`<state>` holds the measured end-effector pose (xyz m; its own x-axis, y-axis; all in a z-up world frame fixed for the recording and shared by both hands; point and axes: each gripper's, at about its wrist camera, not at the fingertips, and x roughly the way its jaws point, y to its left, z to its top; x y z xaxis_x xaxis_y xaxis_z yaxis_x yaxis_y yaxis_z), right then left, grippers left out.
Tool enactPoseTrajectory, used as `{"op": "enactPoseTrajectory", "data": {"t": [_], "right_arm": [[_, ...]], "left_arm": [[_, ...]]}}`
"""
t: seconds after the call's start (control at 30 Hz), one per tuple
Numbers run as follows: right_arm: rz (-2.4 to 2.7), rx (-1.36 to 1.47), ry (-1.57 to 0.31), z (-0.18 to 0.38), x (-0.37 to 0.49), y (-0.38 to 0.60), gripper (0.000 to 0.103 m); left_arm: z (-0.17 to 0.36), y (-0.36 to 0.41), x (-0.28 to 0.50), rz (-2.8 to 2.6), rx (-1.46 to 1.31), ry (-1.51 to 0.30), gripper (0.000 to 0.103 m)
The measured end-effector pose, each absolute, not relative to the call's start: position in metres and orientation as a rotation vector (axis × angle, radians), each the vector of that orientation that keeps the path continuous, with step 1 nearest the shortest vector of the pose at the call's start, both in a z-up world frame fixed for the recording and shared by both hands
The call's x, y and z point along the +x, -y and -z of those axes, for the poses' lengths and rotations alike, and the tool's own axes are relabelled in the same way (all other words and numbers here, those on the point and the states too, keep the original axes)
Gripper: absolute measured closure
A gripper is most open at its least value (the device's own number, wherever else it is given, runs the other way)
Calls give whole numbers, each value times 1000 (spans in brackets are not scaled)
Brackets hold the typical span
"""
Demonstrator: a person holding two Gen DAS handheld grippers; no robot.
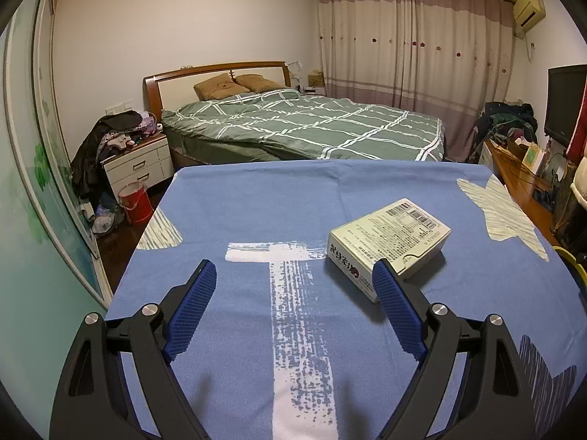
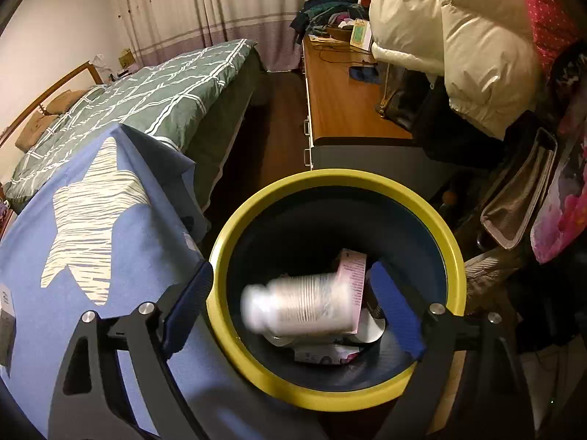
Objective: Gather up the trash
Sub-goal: 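Carry the pill bottle over the bin and open the right gripper, then grasp the cream paper box with the left gripper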
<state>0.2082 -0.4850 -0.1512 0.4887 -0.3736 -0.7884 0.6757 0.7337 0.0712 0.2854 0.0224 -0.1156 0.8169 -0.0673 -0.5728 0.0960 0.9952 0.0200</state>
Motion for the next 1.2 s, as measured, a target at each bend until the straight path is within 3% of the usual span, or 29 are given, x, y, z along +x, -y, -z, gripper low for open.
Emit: {"op": "enactPoseTrajectory", "data": {"t": [0.67, 1.2], "right_arm": [[631, 398, -841, 150, 211, 483, 18], [597, 410, -864, 152, 216, 481, 18]], "left_arm": [[135, 27, 322, 298, 169, -776, 17], [138, 61, 387, 513, 233, -839, 7]]}}
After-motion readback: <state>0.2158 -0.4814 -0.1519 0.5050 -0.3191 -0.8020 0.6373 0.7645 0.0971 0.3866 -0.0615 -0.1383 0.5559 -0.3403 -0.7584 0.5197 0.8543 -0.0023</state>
